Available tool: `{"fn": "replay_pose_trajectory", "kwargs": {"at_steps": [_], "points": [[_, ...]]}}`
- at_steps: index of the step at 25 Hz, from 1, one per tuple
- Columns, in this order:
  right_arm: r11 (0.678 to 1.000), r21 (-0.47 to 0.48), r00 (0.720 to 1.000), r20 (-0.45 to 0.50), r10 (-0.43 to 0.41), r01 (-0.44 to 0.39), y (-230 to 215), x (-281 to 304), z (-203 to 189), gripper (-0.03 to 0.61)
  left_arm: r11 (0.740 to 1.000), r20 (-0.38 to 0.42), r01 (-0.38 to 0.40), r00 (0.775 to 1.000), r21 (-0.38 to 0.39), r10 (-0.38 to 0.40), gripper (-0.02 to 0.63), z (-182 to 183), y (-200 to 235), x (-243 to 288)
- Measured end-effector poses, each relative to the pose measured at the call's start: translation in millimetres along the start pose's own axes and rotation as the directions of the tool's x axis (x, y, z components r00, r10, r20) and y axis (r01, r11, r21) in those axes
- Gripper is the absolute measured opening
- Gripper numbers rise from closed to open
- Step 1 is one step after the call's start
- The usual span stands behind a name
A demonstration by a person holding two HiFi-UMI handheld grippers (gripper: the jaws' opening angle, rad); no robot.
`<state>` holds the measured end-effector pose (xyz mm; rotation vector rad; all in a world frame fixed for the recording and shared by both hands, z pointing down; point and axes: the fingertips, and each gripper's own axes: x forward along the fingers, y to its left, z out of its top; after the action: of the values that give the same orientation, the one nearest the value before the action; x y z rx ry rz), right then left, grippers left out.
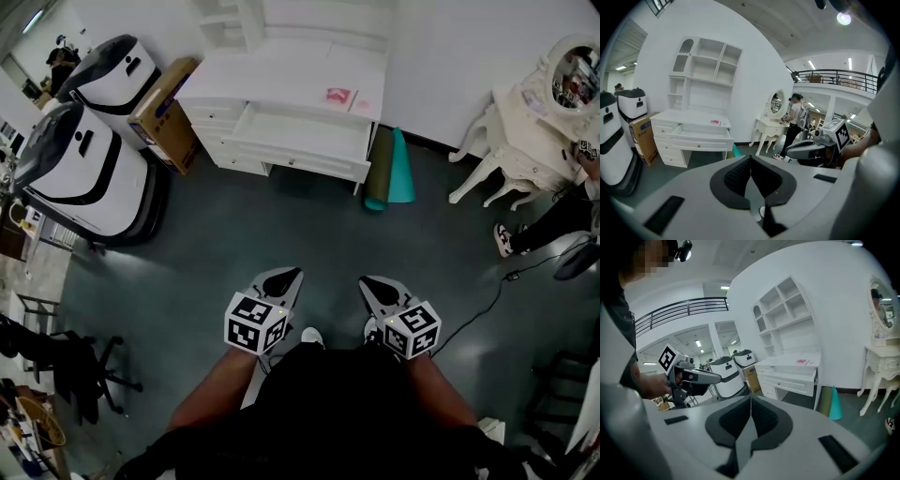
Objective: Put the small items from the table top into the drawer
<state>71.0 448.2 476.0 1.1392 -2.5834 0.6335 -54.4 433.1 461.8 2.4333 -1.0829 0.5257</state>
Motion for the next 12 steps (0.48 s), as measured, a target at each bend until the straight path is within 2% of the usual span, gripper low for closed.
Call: {"fn": "replay_pose_trajectory", "kwargs": {"at_steps": [5, 12], "points": [[1.0, -0.009, 1.0, -0.023, -0.007, 0.006, 16.2, 8.1, -4.8, 0.028, 1.0, 0.004, 0.002, 1.0, -0.024, -0.002, 0.011, -8.9, 14.7, -10.6], [1.0, 0.006, 0.999, -0.033, -0.023, 0.023, 10.5, 12.6, 0.3, 0.028, 1.0, 0.016, 0.004, 1.0, -0.03, -0.003, 0.011, -8.5, 23.7, -12.1]]}}
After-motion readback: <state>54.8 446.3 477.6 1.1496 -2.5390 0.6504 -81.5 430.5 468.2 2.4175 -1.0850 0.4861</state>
